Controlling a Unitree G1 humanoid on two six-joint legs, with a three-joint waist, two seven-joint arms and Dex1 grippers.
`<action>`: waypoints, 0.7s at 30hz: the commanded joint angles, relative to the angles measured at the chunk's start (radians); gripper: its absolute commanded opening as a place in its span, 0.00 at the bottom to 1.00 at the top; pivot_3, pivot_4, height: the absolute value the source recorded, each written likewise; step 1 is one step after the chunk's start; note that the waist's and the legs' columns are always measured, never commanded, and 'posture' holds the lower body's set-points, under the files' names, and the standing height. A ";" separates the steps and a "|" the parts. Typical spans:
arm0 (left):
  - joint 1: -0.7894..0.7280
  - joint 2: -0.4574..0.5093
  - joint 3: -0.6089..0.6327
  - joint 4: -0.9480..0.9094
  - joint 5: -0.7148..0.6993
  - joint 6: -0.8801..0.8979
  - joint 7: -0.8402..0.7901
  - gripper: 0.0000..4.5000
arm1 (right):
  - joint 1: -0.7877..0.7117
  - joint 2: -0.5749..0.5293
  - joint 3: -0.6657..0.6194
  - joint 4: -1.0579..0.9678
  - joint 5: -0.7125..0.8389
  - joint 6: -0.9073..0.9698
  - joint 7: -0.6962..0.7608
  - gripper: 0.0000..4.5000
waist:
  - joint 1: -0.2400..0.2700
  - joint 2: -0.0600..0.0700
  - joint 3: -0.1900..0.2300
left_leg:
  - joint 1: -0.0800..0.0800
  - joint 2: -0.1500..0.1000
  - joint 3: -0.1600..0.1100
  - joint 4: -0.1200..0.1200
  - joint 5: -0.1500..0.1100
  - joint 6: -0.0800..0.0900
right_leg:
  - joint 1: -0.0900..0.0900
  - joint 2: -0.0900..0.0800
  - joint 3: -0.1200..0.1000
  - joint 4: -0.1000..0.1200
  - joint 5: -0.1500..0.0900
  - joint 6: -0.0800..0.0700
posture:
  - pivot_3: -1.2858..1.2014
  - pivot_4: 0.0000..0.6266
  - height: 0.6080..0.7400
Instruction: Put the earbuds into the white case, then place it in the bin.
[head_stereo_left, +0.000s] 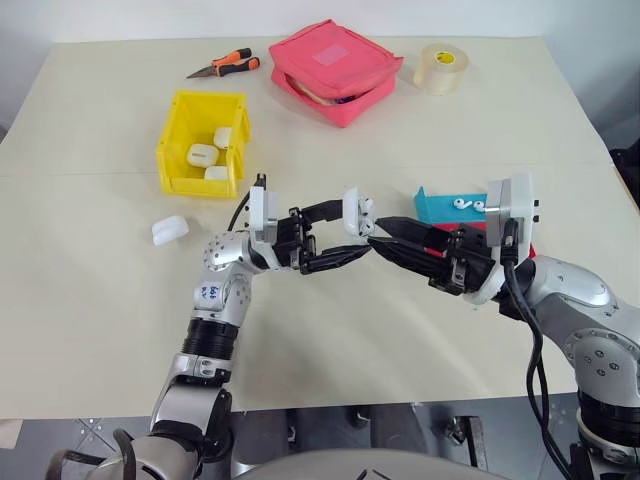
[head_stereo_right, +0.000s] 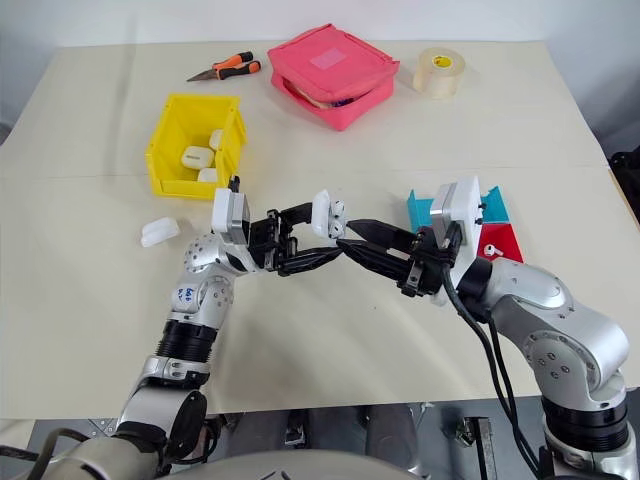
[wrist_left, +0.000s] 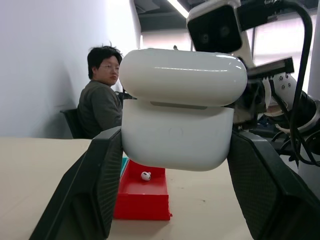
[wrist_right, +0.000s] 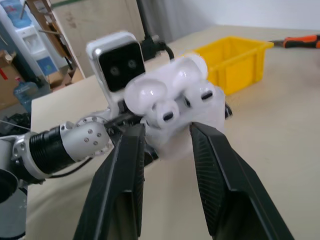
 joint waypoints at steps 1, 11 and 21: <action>-0.032 0.005 0.006 0.007 -0.005 -0.023 -0.002 0.62 | 0.031 -0.049 -0.071 -0.039 0.019 0.013 -0.016 0.33 | 0.001 0.000 0.000 | 0.000 0.000 0.000 0.000 0.000 0.000 | 0.000 0.000 0.000 0.000 0.000 0.000 | 0.52 0.24 1.00; -0.126 0.103 -0.053 0.127 0.160 -0.062 0.028 0.62 | 0.054 -0.284 -0.267 -0.138 0.097 0.098 -0.093 0.12 | 0.019 -0.001 0.000 | 0.000 0.000 0.000 0.000 -0.001 0.001 | 0.000 0.000 0.000 -0.001 0.000 0.000 | 0.52 0.24 1.00; -0.236 0.092 -0.146 0.238 0.322 -0.133 0.104 0.62 | -0.487 -0.176 0.172 -0.048 0.089 0.276 -0.291 0.01 | 0.010 -0.001 0.000 | -0.002 0.001 0.001 0.001 0.000 0.001 | -0.002 0.000 0.001 0.000 0.001 0.000 | 0.52 0.24 1.00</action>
